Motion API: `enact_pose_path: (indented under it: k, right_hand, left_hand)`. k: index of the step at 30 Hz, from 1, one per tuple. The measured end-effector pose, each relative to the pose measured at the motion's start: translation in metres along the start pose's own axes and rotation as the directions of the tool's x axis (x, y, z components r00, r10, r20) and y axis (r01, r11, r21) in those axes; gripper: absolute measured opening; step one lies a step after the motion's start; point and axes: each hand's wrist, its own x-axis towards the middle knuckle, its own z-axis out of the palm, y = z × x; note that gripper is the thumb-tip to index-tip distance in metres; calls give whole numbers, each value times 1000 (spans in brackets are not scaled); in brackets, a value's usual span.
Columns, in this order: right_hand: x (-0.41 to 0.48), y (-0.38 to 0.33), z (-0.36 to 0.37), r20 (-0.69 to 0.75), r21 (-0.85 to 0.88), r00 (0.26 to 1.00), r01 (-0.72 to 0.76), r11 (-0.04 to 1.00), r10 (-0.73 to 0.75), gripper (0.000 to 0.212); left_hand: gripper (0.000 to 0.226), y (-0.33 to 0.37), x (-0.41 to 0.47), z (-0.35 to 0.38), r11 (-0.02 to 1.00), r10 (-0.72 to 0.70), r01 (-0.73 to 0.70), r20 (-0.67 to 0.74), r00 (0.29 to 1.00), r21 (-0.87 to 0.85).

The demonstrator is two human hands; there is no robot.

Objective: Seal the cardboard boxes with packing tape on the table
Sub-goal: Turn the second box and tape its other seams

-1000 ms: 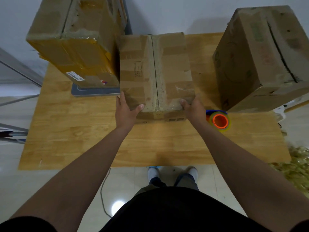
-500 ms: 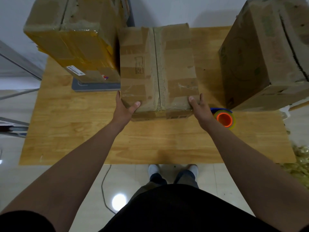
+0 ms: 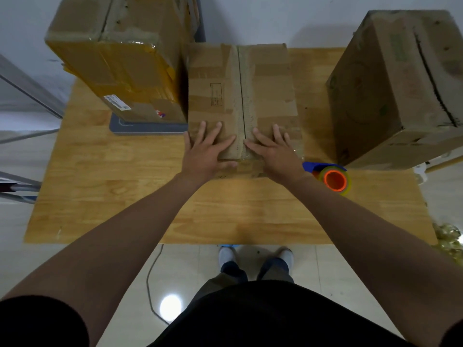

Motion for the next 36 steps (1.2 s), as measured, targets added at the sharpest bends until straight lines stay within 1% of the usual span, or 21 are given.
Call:
enact_pose_path:
  k: [1, 3, 5, 10, 12, 16, 20, 22, 24, 27, 30, 31, 33, 35, 36]
  right_hand:
    - [3, -5, -1, 0, -14, 1000, -7, 1000, 7, 52]
    - [11, -12, -8, 32, -86, 999, -12, 996, 15, 58]
    - [21, -15, -16, 73, -126, 997, -31, 992, 40, 60]
    - [29, -23, -25, 116, -219, 989, -63, 974, 90, 66]
    - [28, -26, -27, 126, -259, 989, -45, 965, 80, 67]
    - [21, -27, -28, 161, -320, 986, 12, 947, 42, 65]
    - [20, -28, -28, 164, -324, 986, 13, 946, 42, 69]
    - [19, -31, -29, 163, -328, 985, 5, 945, 52, 70]
    - [17, -31, -30, 167, -318, 985, 5, 948, 51, 73]
    - [16, -29, -28, 173, -307, 983, 1, 952, 55, 75]
    - [17, -31, -30, 193, -319, 979, -5, 948, 70, 76]
    - [17, -32, -31, 200, -320, 977, -6, 947, 74, 75]
    - [14, -36, -31, 186, -349, 979, -15, 937, 84, 71]
    - [15, -48, -31, 127, -393, 989, -26, 919, 82, 59]
    - [17, -57, -31, 83, -397, 995, -21, 918, 58, 52]
  left_hand:
    - [79, 3, 3, -2, 999, -4, 5, -11, 1000, 40]
    - [77, 8, 11, -6, 993, 0, 3, -27, 1000, 121]
    - [76, 12, 16, -11, 983, -1, 1, 1, 1000, 186]
    - [80, 15, 18, -21, 975, 4, -26, 99, 995, 222]
    - [84, 14, 15, -24, 970, 24, -56, 136, 990, 236]
    - [92, 0, 11, -37, 950, 123, -171, 190, 974, 262]
    - [93, -22, 5, -48, 908, 254, -329, 284, 924, 259]
    - [94, -35, 4, -50, 885, 336, -409, 304, 892, 223]
    - [96, -47, 4, -52, 886, 379, -440, 317, 869, 145]
    - [97, -53, 3, -52, 901, 390, -431, 337, 857, 53]
    - [98, -51, 3, -55, 910, 385, -414, 337, 859, 17]
    - [95, -48, 3, -56, 920, 363, -391, 336, 869, 17]
    - [82, -32, 6, -59, 935, 295, -342, 339, 893, 89]
    - [65, -5, 8, -53, 927, 212, -297, 330, 920, 230]
    - [59, 8, 8, -47, 930, 166, -252, 304, 938, 269]
